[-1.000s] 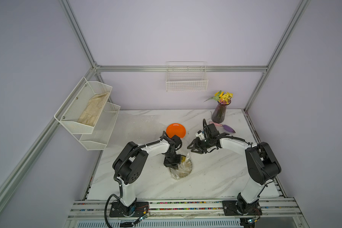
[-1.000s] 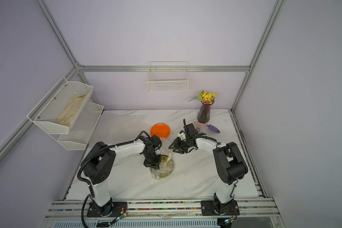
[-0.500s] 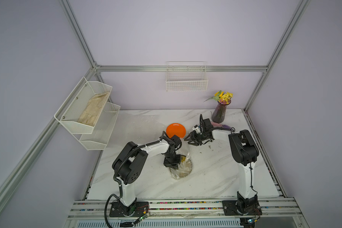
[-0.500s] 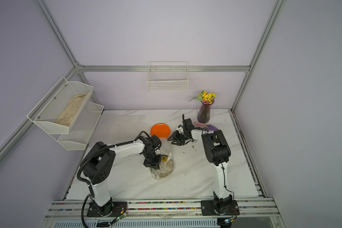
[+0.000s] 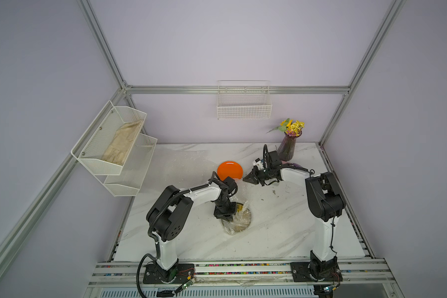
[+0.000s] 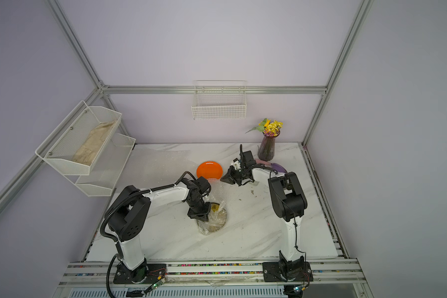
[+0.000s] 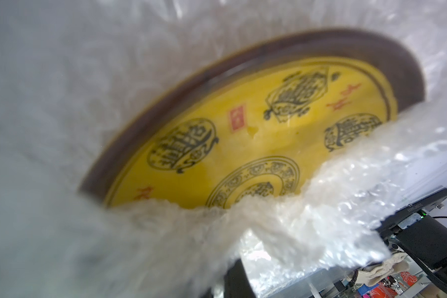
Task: Wrap dinner plates in bubble wrap
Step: Wrap the plate in the bubble wrap.
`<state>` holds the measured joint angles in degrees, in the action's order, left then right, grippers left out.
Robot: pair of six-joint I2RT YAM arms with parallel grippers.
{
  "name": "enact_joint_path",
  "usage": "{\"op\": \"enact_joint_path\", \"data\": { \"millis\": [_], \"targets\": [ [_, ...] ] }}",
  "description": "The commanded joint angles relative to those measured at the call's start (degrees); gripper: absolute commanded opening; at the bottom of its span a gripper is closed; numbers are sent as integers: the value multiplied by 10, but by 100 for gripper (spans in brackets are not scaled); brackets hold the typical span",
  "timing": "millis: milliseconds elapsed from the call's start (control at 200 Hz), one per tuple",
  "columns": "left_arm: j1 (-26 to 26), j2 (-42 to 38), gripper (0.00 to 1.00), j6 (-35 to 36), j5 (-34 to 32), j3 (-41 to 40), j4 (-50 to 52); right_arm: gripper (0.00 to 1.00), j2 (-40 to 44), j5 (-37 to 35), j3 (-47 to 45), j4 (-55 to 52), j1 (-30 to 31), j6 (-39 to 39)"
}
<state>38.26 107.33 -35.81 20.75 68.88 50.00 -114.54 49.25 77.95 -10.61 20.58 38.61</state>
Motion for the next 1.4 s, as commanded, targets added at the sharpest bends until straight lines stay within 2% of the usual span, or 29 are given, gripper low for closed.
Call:
{"op": "enact_joint_path", "data": {
  "millis": [0, 275, 410, 630, 795, 880, 1035, 1175, 1255, 1395],
  "targets": [
    [5, 38, 8, 3, -55, -39, 15, 0, 47, -8, -29, -37, 7, -16],
    [5, 44, 8, 2, -56, -37, 10, 0, 152, -17, -164, -24, 69, 20],
    [4, 46, 8, 0, -58, -36, 7, 0, 175, -29, -236, 35, 126, 75],
    [2, 41, 8, -2, -83, -31, 11, 0, 172, -56, -303, 57, 176, 97],
    [-2, 48, 8, -3, -88, -6, 13, 0, 122, -70, -303, 53, 189, 86],
    [-4, 31, 8, -10, -110, 13, 29, 0, 103, -93, -293, 17, 194, 73],
    [-8, -35, 12, -17, -128, 97, 98, 0, 99, -120, -281, -34, 197, 57],
    [-1, -57, 18, -26, -88, 194, 117, 0, 93, -120, -283, -29, 197, 59],
    [6, -35, 21, -27, -80, 249, 113, 0, 94, -120, -286, -25, 197, 60],
    [7, 64, 28, -10, -94, 339, 141, 0, 94, -119, -291, -21, 197, 63]
  ]
}}
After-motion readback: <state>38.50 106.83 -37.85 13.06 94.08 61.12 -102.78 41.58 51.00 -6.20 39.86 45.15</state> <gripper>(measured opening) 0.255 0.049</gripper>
